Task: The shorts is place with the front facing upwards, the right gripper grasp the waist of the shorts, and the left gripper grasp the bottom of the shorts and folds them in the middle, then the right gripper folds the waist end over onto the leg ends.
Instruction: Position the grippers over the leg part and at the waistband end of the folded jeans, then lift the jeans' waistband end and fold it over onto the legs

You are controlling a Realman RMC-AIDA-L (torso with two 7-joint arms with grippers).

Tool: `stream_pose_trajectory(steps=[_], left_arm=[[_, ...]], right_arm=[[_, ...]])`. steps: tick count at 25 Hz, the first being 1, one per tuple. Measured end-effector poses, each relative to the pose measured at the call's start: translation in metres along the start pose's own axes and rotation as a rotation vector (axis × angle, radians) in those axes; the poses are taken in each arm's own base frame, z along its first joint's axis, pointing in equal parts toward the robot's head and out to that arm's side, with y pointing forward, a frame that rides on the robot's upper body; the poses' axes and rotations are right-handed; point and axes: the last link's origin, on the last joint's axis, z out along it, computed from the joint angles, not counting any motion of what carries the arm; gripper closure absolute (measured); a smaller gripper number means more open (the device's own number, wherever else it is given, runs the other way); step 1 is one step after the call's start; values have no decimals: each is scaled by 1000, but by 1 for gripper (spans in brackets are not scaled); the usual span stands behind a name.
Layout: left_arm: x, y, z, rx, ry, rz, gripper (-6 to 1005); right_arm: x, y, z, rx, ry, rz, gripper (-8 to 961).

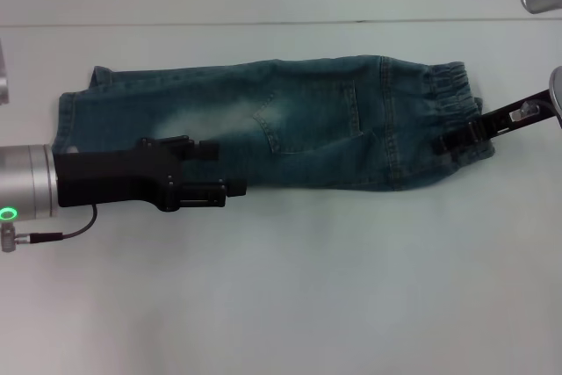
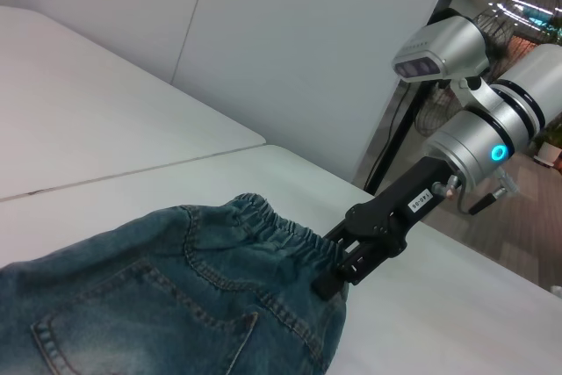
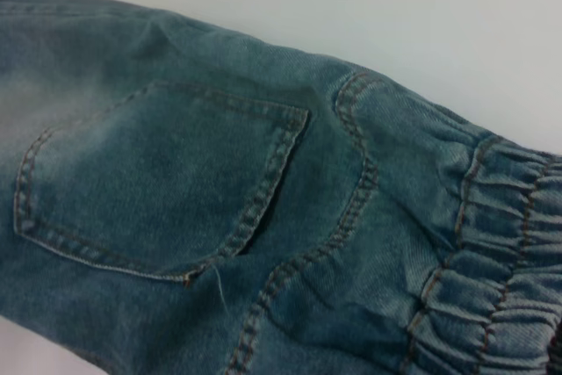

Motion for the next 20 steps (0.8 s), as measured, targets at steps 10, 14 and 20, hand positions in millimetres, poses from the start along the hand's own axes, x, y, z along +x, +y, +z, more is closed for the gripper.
stream_pose_trajectory(steps=[10,14,20], left_arm=[[-2,0,0,2,2,-8,138],[-3,1,0,-1,9,-11,139],[-1,2,3,7,43,-21,182]], right_arm=[[3,0,-3,-14,5,-18,521],[3,0,-6,-24,11,-28,667],[-4,3,-19,-54,-23,-38,797]])
